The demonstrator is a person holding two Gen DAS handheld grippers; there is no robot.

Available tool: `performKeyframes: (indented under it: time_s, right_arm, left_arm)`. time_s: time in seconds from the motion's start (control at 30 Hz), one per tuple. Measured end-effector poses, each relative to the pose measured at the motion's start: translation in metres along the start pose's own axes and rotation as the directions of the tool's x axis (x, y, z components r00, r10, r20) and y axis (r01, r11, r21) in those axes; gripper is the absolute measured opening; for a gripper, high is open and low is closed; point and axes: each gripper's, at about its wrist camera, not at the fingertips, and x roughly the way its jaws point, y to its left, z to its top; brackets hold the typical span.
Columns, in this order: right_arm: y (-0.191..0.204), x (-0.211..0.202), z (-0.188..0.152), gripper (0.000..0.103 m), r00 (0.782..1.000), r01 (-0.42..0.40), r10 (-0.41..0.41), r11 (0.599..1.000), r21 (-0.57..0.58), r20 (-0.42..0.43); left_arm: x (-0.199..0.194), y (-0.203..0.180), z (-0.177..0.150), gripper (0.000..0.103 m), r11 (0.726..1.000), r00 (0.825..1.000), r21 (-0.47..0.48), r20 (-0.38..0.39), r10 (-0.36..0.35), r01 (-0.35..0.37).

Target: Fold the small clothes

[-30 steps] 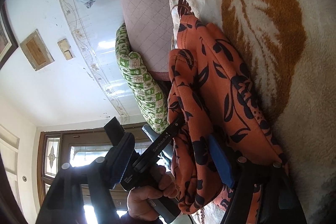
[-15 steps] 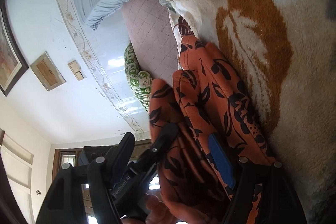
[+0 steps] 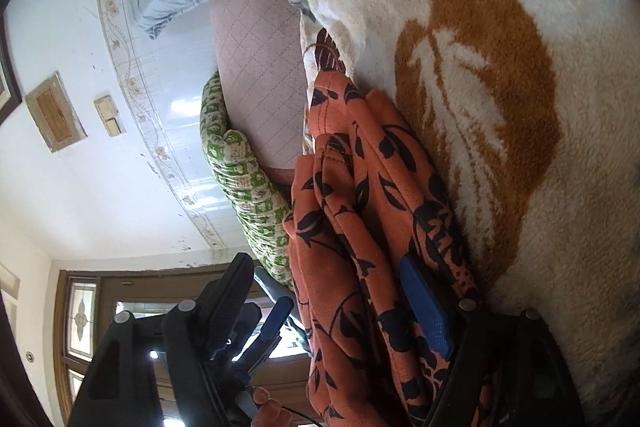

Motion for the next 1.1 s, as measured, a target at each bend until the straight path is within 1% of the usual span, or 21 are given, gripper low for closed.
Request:
performKeyframes:
  time_s: [0.1,0.17,0.23,0.3,0.33,0.37,0.4,0.47,0.57,0.6,0.63,0.67,0.73,0.8,0.83,0.87,0.9,0.93,1.0,1.07,1.1]
  right_arm:
    - [0.016,0.008,-0.008,0.079,0.996,0.079,-0.082,0.994,-0.069,-0.039]
    - [0.028,0.017,-0.016,0.081,0.986,0.151,-0.159,0.977,-0.150,-0.044]
    - [0.038,0.029,-0.027,0.081,0.969,0.228,-0.245,0.940,-0.253,-0.037]
    - [0.047,0.041,-0.038,0.066,0.943,0.301,-0.332,0.887,-0.351,-0.030]
    - [0.051,0.049,-0.042,0.031,0.924,0.337,-0.380,0.856,-0.393,-0.035]
    - [0.054,0.052,-0.046,0.020,0.917,0.356,-0.398,0.840,-0.410,-0.021]
    - [0.059,0.052,-0.049,0.020,0.914,0.369,-0.406,0.824,-0.429,0.006]
    - [0.079,0.051,-0.055,0.018,0.903,0.405,-0.423,0.770,-0.494,0.082]
    - [0.108,0.037,-0.053,0.018,0.922,0.382,-0.351,0.764,-0.520,0.162]
    - [0.115,0.031,-0.051,0.018,0.920,0.391,-0.339,0.748,-0.536,0.197]
    - [0.121,0.025,-0.049,0.018,0.909,0.418,-0.334,0.726,-0.546,0.250]
    - [0.124,0.018,-0.045,0.018,0.899,0.437,-0.329,0.720,-0.539,0.290]
    - [0.116,0.008,-0.028,0.018,0.890,0.451,-0.341,0.749,-0.485,0.302]
    - [0.088,0.016,-0.009,0.018,0.899,0.437,-0.386,0.790,-0.430,0.205]
    - [0.074,0.020,-0.004,0.018,0.898,0.440,-0.403,0.811,-0.386,0.177]
    - [0.061,0.021,-0.001,0.019,0.903,0.431,-0.401,0.839,-0.332,0.157]
    - [0.054,0.020,0.002,0.022,0.915,0.404,-0.380,0.871,-0.280,0.137]
    - [0.051,0.018,0.005,0.022,0.921,0.388,-0.367,0.888,-0.248,0.127]
    - [0.056,0.017,0.008,0.028,0.919,0.394,-0.378,0.889,-0.235,0.109]
    - [0.060,0.014,0.008,0.038,0.911,0.412,-0.395,0.878,-0.244,0.119]
    - [0.061,0.010,0.009,0.039,0.912,0.410,-0.391,0.880,-0.239,0.123]
  left_arm:
    - [-0.008,0.040,-0.020,0.069,0.994,0.999,-0.093,-0.003,0.048,-0.048]
    - [-0.009,0.055,-0.033,0.069,0.991,0.999,-0.132,0.009,0.038,-0.037]
    - [-0.002,0.059,-0.045,0.069,0.989,1.000,-0.146,-0.006,0.006,-0.006]
    - [0.005,0.055,-0.052,0.069,0.990,1.000,-0.141,-0.016,-0.014,0.011]
    - [0.006,0.052,-0.053,0.069,0.990,1.000,-0.141,-0.014,-0.021,0.019]
    - [0.007,0.050,-0.053,0.069,0.989,0.999,-0.142,-0.014,-0.037,0.035]
    - [0.009,0.048,-0.053,0.069,0.988,0.998,-0.142,-0.017,-0.058,0.055]
    - [0.009,0.042,-0.051,0.069,0.988,0.996,-0.129,-0.027,-0.084,0.080]
    - [0.006,0.031,-0.048,0.069,0.986,0.993,-0.119,-0.016,-0.120,0.118]
    - [0.005,0.027,-0.047,0.069,0.985,0.991,-0.112,-0.012,-0.134,0.132]
    - [0.006,0.021,-0.048,0.069,0.985,0.990,-0.101,-0.018,-0.140,0.137]
    - [0.007,0.016,-0.049,0.069,0.987,0.989,-0.083,-0.034,-0.141,0.138]
    - [0.012,0.003,-0.052,0.070,0.995,0.995,-0.021,-0.040,-0.094,0.094]
    - [0.021,-0.001,-0.056,0.071,1.000,0.998,0.025,-0.063,-0.013,0.015]
    - [0.029,0.002,-0.058,0.074,1.000,0.996,0.018,-0.093,0.007,-0.006]
    - [0.035,0.009,-0.060,0.076,1.000,0.993,-0.019,-0.114,-0.003,0.001]
    - [0.037,0.016,-0.061,0.077,0.998,0.992,-0.066,-0.121,-0.028,0.020]
    - [0.038,0.020,-0.061,0.079,0.995,0.991,-0.097,-0.125,-0.043,0.031]
    - [0.035,0.021,-0.061,0.079,0.995,0.991,-0.098,-0.129,-0.043,0.030]
    - [0.030,0.016,-0.058,0.079,0.997,0.991,-0.075,-0.131,-0.032,0.023]
    - [0.025,0.013,-0.054,0.078,0.998,0.992,-0.066,-0.125,-0.031,0.023]
